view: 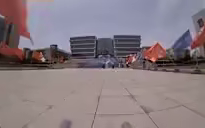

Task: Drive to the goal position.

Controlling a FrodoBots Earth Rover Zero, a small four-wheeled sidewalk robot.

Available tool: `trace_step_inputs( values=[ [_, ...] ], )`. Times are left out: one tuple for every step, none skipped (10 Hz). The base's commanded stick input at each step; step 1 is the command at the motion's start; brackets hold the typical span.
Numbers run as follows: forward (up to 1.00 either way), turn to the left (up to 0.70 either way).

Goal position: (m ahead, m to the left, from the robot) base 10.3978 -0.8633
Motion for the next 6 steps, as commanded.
trace_step_inputs(
  values=[
    [1.0,0.0],
    [1.0,0.0],
    [1.0,0.0],
    [1.0,0.0],
    [1.0,0.0],
    [1.0,0.0]
  ],
)
